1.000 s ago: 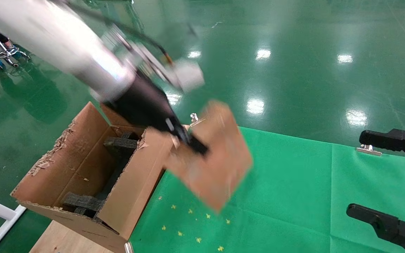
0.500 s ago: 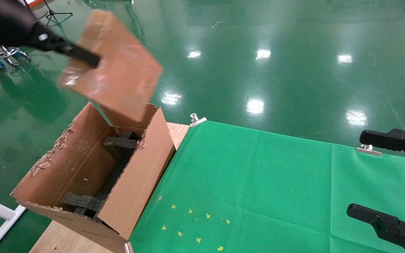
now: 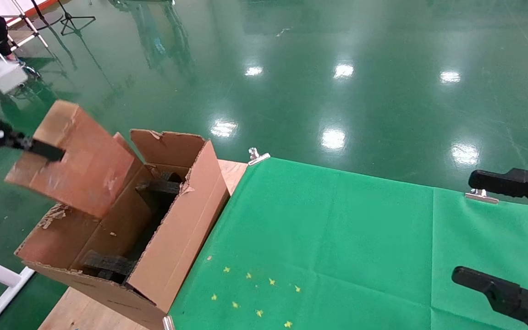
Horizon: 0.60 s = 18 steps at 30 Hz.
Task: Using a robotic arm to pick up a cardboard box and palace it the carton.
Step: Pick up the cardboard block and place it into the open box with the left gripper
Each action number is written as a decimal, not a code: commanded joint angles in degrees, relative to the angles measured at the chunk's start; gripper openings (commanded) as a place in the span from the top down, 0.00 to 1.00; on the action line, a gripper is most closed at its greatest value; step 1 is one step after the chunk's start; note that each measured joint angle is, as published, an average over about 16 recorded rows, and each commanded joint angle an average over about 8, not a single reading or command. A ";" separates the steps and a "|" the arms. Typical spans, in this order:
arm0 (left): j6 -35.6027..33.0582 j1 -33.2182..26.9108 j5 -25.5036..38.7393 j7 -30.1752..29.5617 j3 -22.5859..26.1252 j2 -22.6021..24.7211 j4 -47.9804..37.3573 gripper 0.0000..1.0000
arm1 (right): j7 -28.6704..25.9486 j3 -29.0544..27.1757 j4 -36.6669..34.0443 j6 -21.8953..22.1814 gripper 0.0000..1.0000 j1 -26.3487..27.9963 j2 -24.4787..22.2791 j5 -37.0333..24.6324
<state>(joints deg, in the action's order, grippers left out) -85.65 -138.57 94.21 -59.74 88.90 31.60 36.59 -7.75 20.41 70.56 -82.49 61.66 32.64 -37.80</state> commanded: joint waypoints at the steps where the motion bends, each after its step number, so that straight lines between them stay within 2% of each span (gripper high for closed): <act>1: 0.97 1.41 0.14 1.60 0.44 -0.71 -1.74 1.00 | 0.00 0.00 0.00 0.00 0.00 0.00 0.00 0.00; 8: 5.71 7.43 -1.63 7.43 0.65 -0.31 -9.81 1.00 | 0.00 0.00 0.00 0.00 0.00 0.00 0.00 0.00; 18: 10.45 15.60 -5.45 14.47 -0.25 3.18 -21.78 1.00 | 0.00 0.00 0.00 0.00 0.00 0.00 0.00 0.00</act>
<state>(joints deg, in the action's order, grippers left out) -75.28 -123.16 88.86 -45.60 88.62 34.79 15.16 -7.75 20.41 70.56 -82.49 61.66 32.64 -37.80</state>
